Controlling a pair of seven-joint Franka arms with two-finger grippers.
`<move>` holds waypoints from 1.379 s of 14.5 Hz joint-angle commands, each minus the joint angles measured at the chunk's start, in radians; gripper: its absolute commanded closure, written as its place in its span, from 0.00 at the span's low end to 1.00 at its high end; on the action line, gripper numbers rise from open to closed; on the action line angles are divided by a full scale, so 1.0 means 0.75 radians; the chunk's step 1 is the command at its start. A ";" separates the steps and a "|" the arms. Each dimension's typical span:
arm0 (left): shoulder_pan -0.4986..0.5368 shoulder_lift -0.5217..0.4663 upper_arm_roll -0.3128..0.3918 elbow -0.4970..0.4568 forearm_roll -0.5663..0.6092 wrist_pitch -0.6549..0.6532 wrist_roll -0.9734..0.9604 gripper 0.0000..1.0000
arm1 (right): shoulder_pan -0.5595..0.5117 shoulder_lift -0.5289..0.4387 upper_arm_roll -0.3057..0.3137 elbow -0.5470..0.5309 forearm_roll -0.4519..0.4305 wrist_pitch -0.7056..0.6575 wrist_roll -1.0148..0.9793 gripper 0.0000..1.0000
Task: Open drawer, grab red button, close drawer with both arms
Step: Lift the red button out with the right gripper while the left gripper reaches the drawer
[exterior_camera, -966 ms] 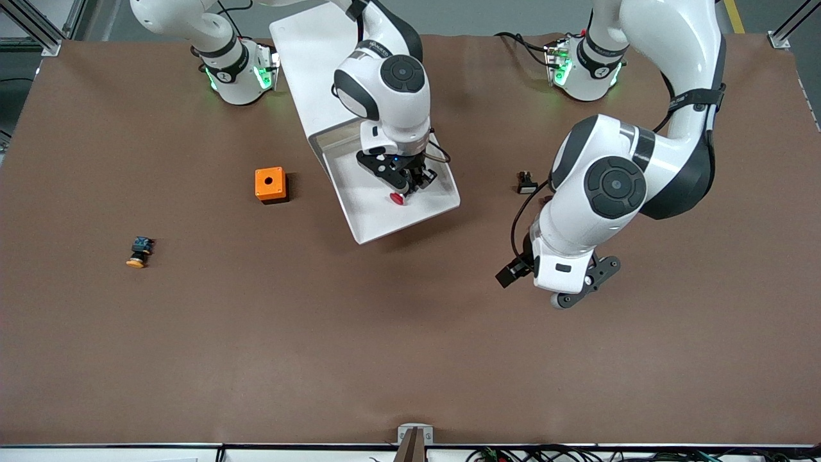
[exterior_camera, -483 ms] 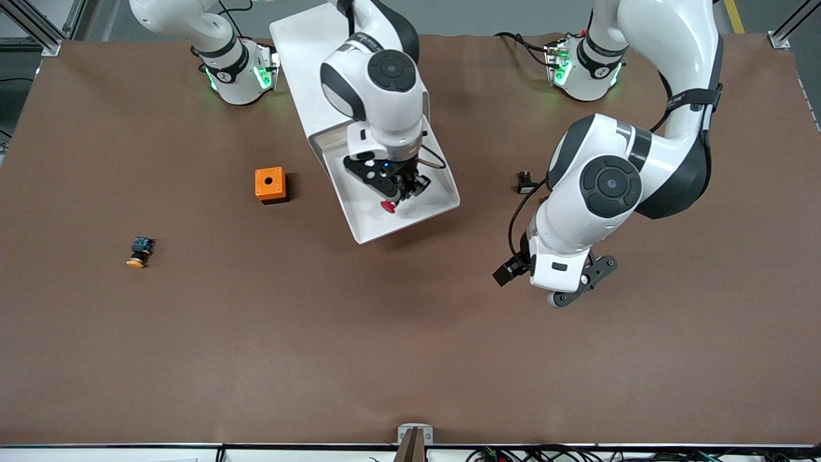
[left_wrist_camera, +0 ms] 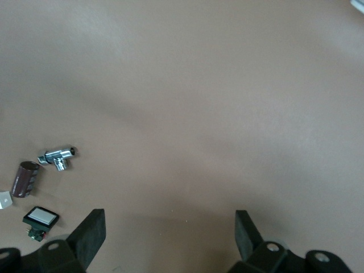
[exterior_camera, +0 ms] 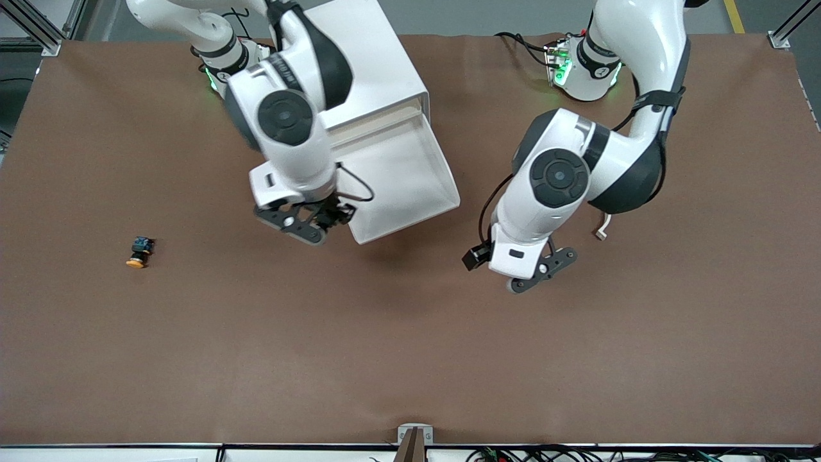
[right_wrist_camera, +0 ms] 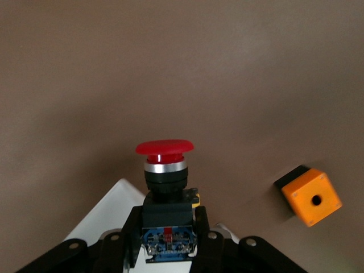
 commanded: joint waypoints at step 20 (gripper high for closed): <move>-0.234 0.178 -0.061 -0.071 0.123 0.223 0.011 0.00 | -0.676 -0.236 0.017 -0.952 -0.223 0.802 -0.861 1.00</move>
